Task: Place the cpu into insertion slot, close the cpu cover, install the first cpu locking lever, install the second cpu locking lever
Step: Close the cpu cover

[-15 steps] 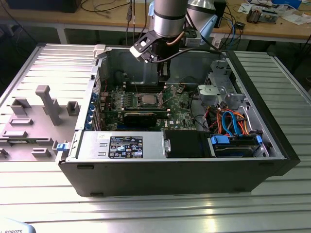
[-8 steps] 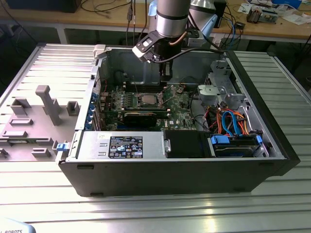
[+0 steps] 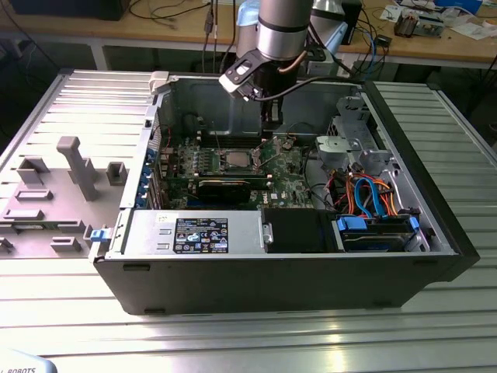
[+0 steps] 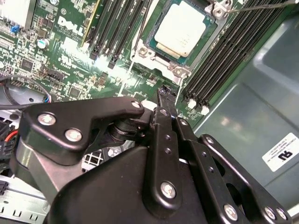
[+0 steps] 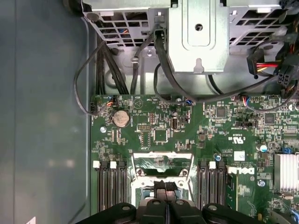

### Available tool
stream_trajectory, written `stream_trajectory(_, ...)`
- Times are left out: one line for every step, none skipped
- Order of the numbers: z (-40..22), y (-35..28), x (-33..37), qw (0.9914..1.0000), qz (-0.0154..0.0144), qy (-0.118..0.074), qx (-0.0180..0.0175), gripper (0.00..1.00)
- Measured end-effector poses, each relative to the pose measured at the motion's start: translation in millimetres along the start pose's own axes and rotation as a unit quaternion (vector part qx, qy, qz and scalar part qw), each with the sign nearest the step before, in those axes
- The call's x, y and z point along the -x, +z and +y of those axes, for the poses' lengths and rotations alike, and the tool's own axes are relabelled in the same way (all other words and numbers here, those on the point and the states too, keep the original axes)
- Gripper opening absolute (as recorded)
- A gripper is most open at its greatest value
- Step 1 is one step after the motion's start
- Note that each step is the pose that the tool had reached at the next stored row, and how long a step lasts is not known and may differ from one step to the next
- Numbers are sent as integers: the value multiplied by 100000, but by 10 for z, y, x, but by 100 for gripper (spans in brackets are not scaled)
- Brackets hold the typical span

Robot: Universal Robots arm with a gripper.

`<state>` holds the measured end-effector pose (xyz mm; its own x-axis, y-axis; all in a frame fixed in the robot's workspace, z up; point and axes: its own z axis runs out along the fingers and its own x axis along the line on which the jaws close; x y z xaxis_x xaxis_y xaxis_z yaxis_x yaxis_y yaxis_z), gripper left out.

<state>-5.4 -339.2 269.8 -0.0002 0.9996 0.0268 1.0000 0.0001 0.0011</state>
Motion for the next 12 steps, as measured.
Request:
stream_trajectory(7,0,0,100000,-1,-1,0,11)
stream_trajectory(17,0,0,100000,0,-2,1,11)
stream_trajectory(25,0,0,100000,1,-2,0,11)
stream_trajectory(39,0,0,100000,-1,-3,1,11)
stream_trajectory(56,0,0,100000,2,-10,0,11)
stream_trajectory(68,0,0,100000,-1,-12,-2,11)
stream_trajectory(78,0,-1,100000,-1,-18,-1,11)
stream_trajectory(84,0,-1,100000,-2,-15,-1,11)
stream_trajectory(90,0,-1,100000,-2,-22,0,11)
stream_trajectory(98,0,-1,100000,2,-23,1,11)
stream_trajectory(104,1,-1,100000,1,-22,1,11)
stream_trajectory(109,1,-2,100000,1,-25,1,11)
